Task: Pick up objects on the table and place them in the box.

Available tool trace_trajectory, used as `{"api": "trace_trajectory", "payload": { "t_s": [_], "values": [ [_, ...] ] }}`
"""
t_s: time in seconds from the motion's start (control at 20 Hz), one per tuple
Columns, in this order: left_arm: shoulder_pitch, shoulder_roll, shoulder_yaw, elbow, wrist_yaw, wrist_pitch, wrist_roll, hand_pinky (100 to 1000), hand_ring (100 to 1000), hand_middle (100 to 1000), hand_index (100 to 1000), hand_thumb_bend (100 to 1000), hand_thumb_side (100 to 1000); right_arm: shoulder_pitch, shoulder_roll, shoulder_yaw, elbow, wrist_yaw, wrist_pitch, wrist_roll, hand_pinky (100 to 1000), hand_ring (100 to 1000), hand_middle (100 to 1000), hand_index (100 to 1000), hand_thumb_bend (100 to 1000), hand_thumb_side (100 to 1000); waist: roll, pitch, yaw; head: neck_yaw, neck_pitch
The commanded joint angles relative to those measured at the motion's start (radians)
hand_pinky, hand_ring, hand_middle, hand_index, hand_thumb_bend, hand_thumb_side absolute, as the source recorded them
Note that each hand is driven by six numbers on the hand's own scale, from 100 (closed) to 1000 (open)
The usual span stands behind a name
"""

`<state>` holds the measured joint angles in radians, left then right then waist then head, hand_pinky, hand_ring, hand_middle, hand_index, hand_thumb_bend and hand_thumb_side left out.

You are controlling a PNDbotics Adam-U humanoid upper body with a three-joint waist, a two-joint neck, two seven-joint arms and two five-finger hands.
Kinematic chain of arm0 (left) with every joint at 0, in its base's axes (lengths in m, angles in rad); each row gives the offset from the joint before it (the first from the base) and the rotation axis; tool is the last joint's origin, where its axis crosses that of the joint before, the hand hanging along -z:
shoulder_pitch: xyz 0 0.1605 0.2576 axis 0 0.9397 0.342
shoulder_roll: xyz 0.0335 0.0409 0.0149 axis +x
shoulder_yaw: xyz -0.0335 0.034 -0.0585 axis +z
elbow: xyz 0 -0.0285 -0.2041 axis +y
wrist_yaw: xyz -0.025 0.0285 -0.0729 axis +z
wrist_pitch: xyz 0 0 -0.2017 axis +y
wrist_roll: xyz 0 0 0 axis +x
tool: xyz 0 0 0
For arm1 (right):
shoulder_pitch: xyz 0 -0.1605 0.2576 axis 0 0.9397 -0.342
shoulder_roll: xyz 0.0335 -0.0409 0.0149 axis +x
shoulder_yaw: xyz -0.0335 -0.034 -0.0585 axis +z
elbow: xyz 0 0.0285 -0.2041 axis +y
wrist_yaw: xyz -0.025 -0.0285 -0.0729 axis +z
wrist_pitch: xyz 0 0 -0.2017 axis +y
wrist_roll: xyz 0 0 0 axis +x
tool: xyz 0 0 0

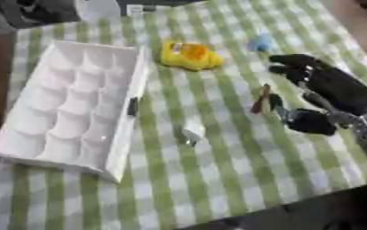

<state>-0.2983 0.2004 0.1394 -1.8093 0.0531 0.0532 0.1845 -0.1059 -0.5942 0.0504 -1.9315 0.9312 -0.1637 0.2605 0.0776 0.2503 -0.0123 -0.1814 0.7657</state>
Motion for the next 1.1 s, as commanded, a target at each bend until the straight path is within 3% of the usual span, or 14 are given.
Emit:
{"api": "trace_trajectory", "payload": {
  "t_s": [0.05,0.55,0.8,1.1],
  "values": [
    [-0.011,0.011,0.002,-0.011,0.004,-0.001,-0.003,747,626,903,861,273,882,-0.005,-0.011,-0.003,-0.004,-0.014,0.001,0.0,1000,979,966,995,100,734,0.007,-0.011,0.0,-0.002,0.004],
    [-0.011,0.011,0.002,-0.01,0.005,-0.001,-0.004,748,626,904,862,272,883,-0.005,-0.009,-0.003,0.001,-0.006,0.002,0.006,996,963,949,1000,100,682,0.008,-0.01,0.0,-0.001,0.004],
    [-0.011,0.011,0.002,-0.01,0.005,-0.001,-0.004,748,626,904,863,271,884,-0.006,-0.006,-0.001,0.002,-0.014,0.007,-0.002,941,929,932,1000,100,650,0.008,-0.009,0.0,-0.003,0.004],
    [-0.011,0.011,0.001,-0.01,0.005,-0.001,-0.006,748,626,904,864,270,885,-0.011,-0.002,0.007,0.009,-0.07,0.02,-0.007,861,882,911,1000,100,688,0.008,-0.01,0.0,-0.006,0.004]
  ]
}}
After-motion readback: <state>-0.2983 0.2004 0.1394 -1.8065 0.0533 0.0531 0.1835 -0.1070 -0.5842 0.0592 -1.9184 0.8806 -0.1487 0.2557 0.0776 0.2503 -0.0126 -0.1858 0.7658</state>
